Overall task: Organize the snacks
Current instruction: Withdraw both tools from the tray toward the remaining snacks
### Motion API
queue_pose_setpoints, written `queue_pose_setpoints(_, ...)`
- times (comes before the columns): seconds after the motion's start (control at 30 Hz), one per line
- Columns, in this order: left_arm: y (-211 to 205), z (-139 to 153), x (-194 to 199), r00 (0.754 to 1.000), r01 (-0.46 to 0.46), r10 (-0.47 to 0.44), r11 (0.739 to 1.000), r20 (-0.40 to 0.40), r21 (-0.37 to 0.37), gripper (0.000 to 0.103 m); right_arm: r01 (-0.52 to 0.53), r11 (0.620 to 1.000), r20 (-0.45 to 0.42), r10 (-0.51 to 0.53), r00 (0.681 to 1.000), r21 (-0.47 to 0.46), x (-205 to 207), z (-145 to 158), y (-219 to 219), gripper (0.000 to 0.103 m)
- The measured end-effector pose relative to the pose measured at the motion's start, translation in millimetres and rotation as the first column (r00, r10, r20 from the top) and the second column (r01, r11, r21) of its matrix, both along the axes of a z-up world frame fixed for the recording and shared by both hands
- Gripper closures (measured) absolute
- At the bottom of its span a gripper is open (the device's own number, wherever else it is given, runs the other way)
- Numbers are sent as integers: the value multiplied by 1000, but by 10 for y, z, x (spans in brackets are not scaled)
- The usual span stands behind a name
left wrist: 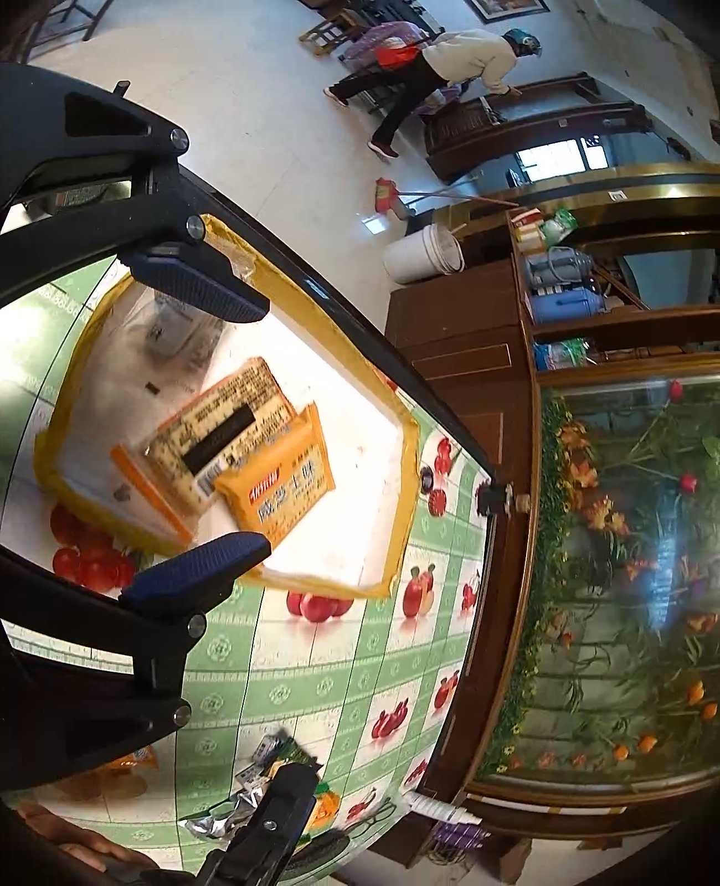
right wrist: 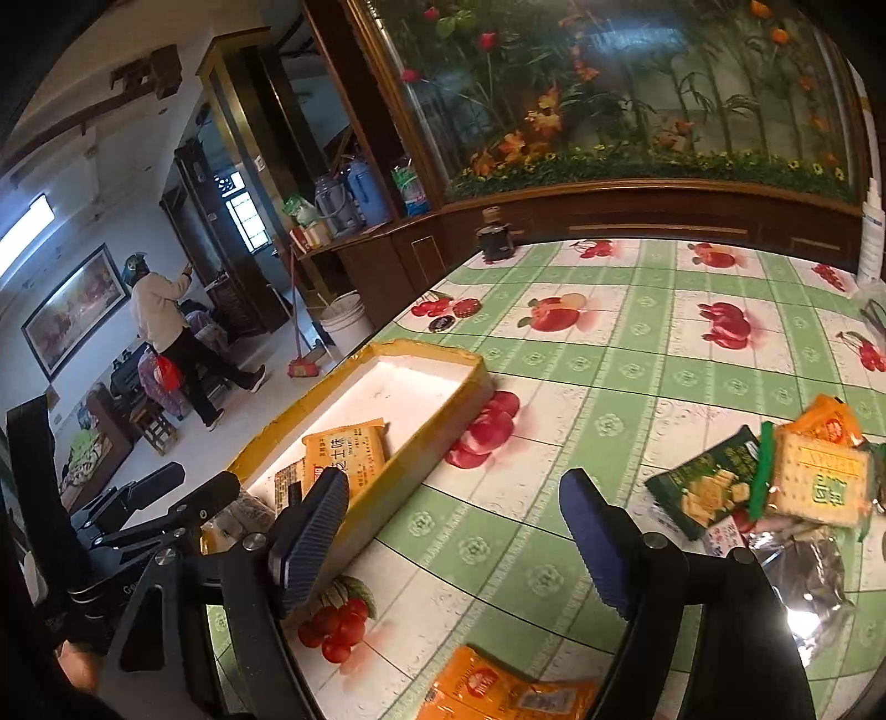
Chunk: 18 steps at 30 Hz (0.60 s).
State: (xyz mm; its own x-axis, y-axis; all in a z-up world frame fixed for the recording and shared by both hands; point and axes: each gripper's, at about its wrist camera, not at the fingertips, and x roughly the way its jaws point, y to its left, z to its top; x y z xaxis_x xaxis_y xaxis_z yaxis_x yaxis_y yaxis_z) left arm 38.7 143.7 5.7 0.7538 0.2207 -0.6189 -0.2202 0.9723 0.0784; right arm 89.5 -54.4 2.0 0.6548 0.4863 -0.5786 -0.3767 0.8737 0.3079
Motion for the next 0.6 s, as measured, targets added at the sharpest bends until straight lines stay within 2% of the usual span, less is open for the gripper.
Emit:
queue_pose_setpoints(0.4, -298, 24, -46, 999, 51, -50, 999, -10, 15, 24, 92, 995, -27, -92, 995, 33, -265, -133, -605, 21)
queue_pose_setpoints(0.6, -556, -53, -88, 991, 127, -127, 992, -37, 16, 24, 144, 989, -48, -142, 989, 43, -402, -229, -902, 21)
